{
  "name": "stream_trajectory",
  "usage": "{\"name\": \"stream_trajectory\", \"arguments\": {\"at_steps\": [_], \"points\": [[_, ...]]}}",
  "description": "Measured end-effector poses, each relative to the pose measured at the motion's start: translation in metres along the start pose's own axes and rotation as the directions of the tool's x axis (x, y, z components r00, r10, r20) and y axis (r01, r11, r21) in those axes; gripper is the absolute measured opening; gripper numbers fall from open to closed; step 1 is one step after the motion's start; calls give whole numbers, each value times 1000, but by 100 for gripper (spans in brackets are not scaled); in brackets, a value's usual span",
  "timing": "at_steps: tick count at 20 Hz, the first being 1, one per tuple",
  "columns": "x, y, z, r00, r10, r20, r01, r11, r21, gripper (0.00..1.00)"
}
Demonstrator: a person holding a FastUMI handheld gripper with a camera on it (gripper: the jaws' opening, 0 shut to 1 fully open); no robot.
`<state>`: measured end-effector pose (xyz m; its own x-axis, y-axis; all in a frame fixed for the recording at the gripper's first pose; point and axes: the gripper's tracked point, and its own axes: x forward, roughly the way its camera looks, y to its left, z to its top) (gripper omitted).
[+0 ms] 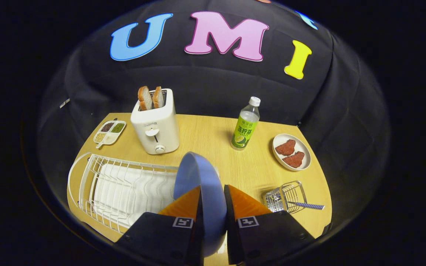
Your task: Take the plate from the dish rack, then take the spoon from the basket and place it into the plate.
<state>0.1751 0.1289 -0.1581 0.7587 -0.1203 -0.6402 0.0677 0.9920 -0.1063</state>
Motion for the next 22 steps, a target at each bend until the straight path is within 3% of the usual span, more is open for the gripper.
{"name": "stream_trajectory", "arguments": {"at_steps": [7,12,16,22], "points": [[-13,-4,41,993,0,114,8,997,-71,27],[-29,-12,38,990,94,106,-91,995,-31,27],[-57,-29,36,970,217,110,-222,975,28,27],[-98,-92,14,960,253,125,-266,958,106,27]]}}
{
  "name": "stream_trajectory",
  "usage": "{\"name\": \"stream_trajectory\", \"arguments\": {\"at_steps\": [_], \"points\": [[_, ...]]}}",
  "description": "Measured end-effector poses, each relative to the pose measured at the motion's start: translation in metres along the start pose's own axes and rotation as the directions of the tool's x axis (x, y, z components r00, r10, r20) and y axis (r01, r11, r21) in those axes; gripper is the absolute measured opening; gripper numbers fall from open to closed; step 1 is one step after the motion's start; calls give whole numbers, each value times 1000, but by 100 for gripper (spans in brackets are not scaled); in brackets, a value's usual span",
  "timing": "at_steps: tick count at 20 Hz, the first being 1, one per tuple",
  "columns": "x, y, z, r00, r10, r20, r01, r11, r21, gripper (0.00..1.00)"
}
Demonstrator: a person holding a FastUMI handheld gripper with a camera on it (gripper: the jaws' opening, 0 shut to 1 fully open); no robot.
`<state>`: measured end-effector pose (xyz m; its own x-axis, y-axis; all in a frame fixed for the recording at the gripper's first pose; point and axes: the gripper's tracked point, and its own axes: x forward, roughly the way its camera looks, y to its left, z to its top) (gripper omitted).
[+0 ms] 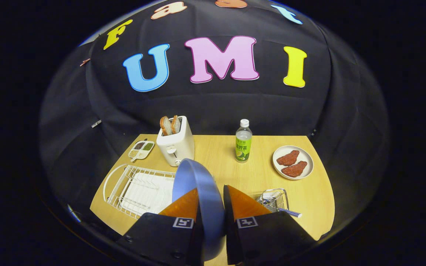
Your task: Take the plate from the dish rack, then take the spoon from the basket and place it into the plate.
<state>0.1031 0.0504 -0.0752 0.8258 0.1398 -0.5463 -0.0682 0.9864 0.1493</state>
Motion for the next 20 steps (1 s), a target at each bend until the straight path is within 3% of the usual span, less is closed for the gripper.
{"name": "stream_trajectory", "arguments": {"at_steps": [4,11,20], "points": [[-28,-31,-38,999,10,-47,-4,992,127,27],[-50,-94,-127,986,-27,-167,70,963,260,27],[-24,-129,-194,969,-2,-248,88,937,337,27]]}}
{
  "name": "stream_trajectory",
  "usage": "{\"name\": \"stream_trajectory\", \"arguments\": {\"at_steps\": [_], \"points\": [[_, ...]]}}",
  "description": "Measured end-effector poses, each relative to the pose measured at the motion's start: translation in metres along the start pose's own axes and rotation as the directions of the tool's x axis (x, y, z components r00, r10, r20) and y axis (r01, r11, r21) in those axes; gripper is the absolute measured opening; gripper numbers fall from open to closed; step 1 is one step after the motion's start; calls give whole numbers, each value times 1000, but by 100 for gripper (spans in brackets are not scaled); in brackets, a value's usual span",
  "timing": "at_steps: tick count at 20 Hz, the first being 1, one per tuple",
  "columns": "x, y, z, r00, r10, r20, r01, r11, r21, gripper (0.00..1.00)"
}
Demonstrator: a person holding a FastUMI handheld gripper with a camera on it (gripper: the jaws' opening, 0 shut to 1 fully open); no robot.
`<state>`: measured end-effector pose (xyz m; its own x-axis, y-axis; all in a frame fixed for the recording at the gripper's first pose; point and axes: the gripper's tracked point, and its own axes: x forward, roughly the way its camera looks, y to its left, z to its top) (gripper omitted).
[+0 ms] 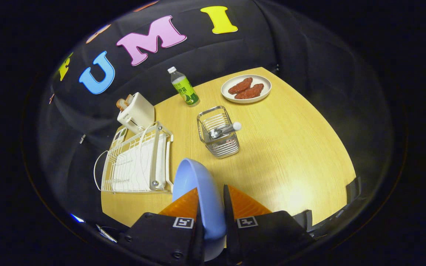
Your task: Take the plate from the dish rack, then take the spoon from the basket and place it into the plate.
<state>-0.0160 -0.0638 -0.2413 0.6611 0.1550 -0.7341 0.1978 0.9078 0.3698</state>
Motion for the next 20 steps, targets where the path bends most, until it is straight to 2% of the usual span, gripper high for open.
{"name": "stream_trajectory", "arguments": {"at_steps": [4,8,12,15,16,20], "points": [[29,-12,-16,999,27,-38,-28,999,-16,27],[48,-15,-20,993,96,-76,-92,995,47,28],[52,-28,-10,993,106,-43,-109,991,-77,35],[42,-28,12,986,142,84,-114,955,-274,96],[33,-25,20,978,170,123,-121,937,-326,100],[16,-3,54,917,300,264,-149,871,-469,98]]}}
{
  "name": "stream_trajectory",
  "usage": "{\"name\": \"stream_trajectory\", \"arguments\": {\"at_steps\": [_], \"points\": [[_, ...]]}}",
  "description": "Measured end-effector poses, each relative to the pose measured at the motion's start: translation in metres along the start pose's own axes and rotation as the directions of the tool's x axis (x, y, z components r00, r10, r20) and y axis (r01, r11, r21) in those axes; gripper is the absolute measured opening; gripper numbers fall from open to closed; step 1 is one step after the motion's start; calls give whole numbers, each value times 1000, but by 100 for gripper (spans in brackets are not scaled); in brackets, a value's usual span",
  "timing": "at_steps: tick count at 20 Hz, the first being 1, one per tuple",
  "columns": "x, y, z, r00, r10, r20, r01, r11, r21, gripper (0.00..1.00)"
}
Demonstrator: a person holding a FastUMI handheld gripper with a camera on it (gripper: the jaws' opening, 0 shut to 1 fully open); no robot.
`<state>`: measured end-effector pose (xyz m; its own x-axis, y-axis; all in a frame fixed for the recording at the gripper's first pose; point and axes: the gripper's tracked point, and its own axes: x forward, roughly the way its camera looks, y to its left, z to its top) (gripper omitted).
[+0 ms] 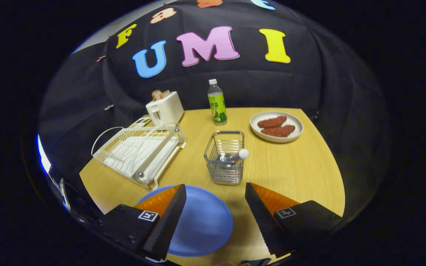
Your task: Take the plate from the dish rack, then take the spoon from the basket and place it into the plate.
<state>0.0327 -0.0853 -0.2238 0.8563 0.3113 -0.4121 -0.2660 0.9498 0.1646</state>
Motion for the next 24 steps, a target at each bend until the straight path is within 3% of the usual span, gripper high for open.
{"name": "stream_trajectory", "arguments": {"at_steps": [5,14,17,18,21,24], "points": [[0,-10,34,990,24,139,-10,995,-100,98],[49,-21,43,981,48,189,-22,990,-139,99],[65,-17,34,982,82,167,-58,988,-142,97],[70,-19,31,984,81,160,-57,987,-150,95],[77,-18,23,986,90,138,-66,984,-168,64],[81,-16,24,985,88,146,-61,982,-179,62]]}}
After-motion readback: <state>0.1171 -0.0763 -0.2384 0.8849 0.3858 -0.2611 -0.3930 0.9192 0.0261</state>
